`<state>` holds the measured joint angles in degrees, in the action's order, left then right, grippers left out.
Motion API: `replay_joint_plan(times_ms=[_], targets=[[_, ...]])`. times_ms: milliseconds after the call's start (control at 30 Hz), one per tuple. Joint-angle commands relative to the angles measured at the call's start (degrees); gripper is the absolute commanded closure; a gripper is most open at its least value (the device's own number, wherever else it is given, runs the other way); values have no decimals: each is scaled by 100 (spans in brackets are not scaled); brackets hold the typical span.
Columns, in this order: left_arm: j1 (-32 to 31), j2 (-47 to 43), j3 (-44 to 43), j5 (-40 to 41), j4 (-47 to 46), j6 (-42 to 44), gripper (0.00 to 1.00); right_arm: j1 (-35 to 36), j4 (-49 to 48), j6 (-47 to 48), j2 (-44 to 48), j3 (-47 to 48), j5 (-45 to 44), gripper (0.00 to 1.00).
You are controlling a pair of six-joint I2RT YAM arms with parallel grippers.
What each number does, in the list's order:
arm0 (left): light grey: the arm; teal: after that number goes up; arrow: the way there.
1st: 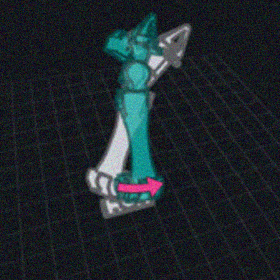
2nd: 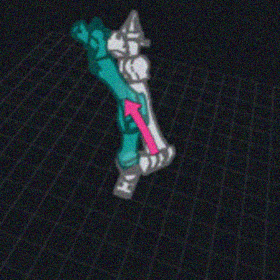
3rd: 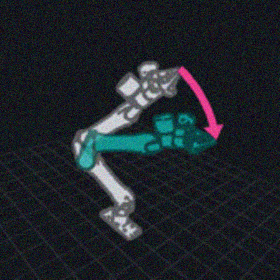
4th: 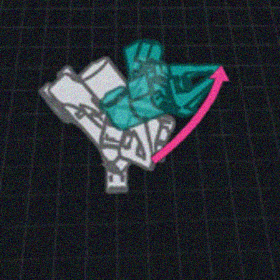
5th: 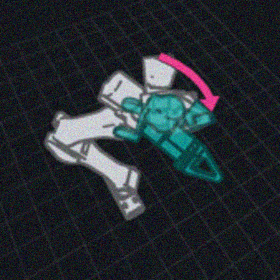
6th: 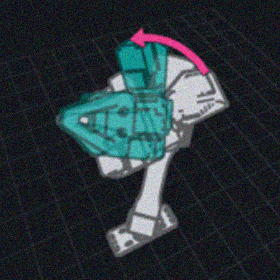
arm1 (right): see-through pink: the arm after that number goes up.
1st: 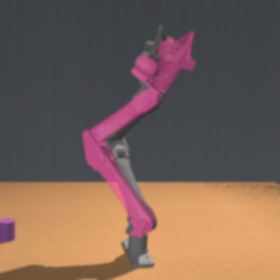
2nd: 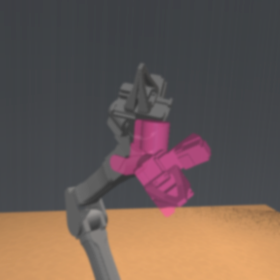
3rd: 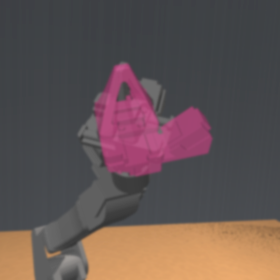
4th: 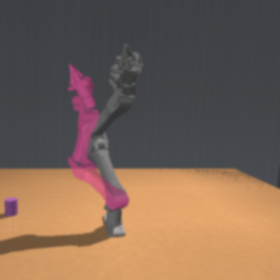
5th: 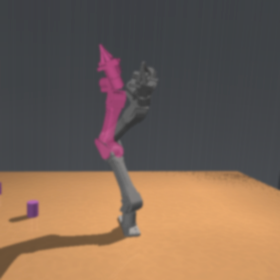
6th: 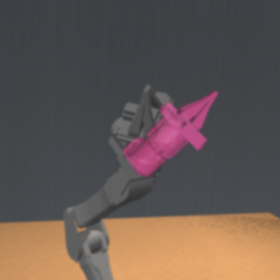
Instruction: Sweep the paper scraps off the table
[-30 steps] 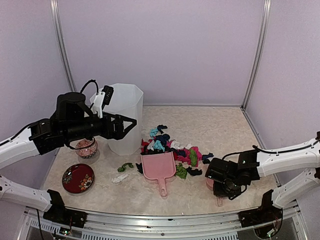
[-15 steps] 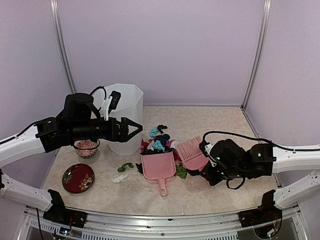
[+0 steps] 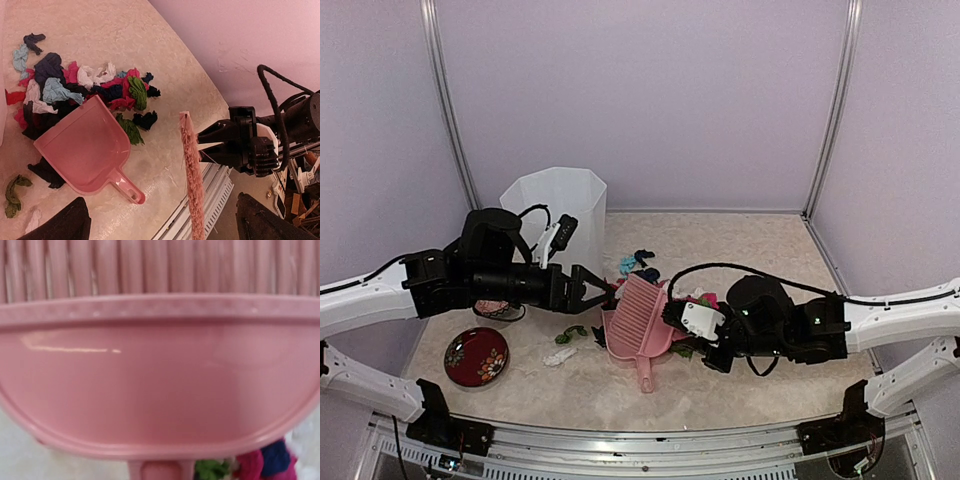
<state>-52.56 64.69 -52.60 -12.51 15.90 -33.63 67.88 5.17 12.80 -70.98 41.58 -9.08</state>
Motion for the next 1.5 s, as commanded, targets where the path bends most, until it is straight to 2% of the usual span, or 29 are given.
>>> replay_joint_plan(times_ms=[0,300,433,833,1133,1167,1200,1267,1333,1367,1467], targets=[[-40,92,248,-457,-283,-274,1,59,-485,1144,-295,225,96,100],[-220,451,337,-594,-540,-364,1,59,-9,1595,-877,955,203,100],[-213,611,371,-605,-514,-353,7,59,147,1553,-997,1088,299,100],[-194,720,470,-823,-521,-283,46,59,83,1451,-1040,1072,62,100],[-137,595,542,-973,-689,-278,100,59,68,1293,-1065,1109,73,100],[-126,590,542,-972,-693,-276,100,60,63,1275,-1045,1115,80,100],[-101,577,540,-965,-689,-283,100,61,62,1247,-1015,1129,69,96],[-52,536,568,-972,-707,-278,100,59,16,1189,-903,1106,49,79],[46,462,623,-968,-735,-297,100,52,-53,1110,-692,1026,-67,48],[104,402,675,-983,-782,-323,100,44,-69,1060,-584,956,-127,38],[257,188,852,-1008,-958,-398,100,-88,-7,829,-213,800,-58,21]])
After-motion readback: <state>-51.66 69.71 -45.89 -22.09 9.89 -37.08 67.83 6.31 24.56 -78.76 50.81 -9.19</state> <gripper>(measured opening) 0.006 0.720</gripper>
